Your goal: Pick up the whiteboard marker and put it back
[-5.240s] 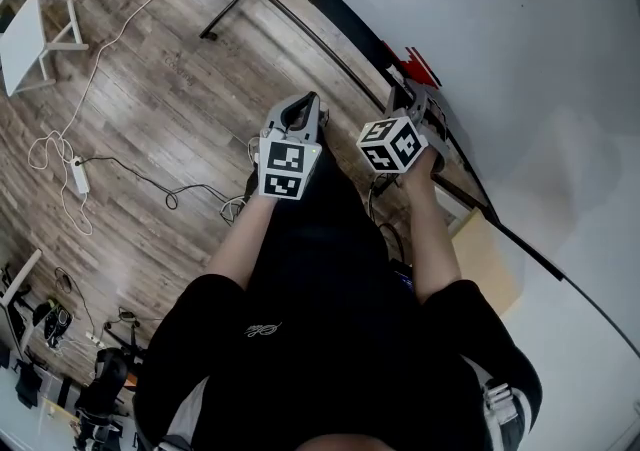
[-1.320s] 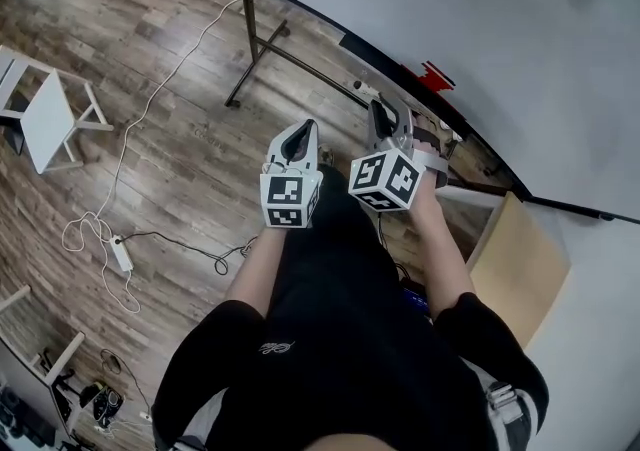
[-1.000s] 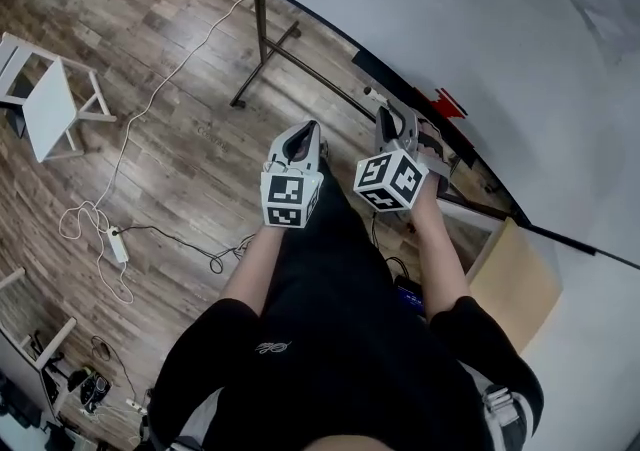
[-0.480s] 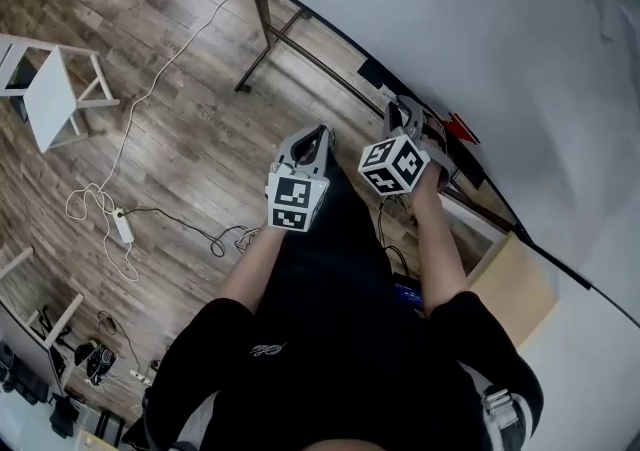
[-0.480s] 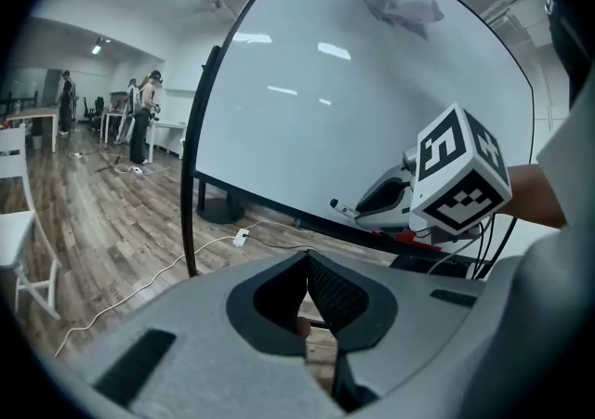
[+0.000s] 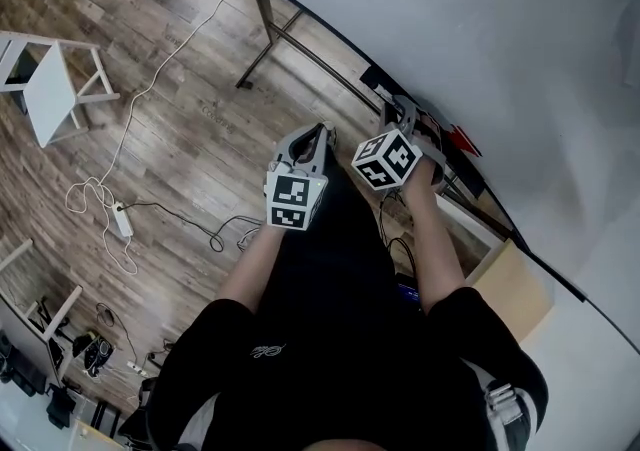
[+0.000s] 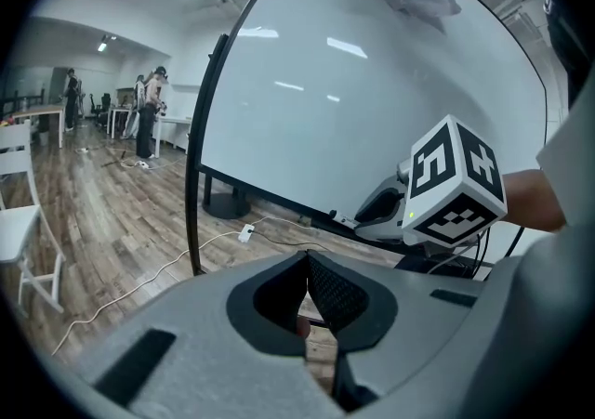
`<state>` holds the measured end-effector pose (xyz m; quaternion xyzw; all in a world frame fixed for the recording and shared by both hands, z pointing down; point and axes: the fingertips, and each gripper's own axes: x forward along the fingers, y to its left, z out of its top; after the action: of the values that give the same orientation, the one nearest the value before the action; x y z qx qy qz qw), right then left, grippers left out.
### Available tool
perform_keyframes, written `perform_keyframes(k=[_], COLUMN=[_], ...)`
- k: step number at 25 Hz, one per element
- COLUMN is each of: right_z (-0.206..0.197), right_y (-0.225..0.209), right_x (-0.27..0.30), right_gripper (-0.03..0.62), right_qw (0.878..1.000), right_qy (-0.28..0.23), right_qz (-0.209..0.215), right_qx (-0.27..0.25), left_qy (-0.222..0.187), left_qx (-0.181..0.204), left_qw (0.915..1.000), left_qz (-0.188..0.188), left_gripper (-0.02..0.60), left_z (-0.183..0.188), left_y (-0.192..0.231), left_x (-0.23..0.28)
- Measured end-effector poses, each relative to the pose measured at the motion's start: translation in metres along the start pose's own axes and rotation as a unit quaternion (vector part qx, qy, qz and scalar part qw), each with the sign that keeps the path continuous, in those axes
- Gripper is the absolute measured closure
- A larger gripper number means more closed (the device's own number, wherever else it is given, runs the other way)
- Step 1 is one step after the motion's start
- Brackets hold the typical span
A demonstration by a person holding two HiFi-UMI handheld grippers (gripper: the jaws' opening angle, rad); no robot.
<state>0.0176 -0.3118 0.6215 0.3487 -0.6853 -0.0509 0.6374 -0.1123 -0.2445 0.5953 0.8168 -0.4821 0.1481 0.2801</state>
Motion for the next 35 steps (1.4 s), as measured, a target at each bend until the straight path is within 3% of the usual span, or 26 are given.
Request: perform_keyframes(k=[27,35], right_z=[0.004,0.005], right_y=[-0.001,-0.007], right_x=[0.018,0.016], right_gripper=[0.54,0.491], right_qw=[0.999,1.0], right_qy=[0.03,0.024], right_qz=[0.008,-0.014], right_qx=[-0.009,0.001], left_qy=[0.0,-0.01], left_qx=[-0.022,-0.025], left_qw=[0.9995,0.9995], left_qz=[0.021,0.015], left_gripper=[0.577,0.577], left_z=[0.002,0.006], left_y=[0.022,0.019], left_x=[0.002,0.002])
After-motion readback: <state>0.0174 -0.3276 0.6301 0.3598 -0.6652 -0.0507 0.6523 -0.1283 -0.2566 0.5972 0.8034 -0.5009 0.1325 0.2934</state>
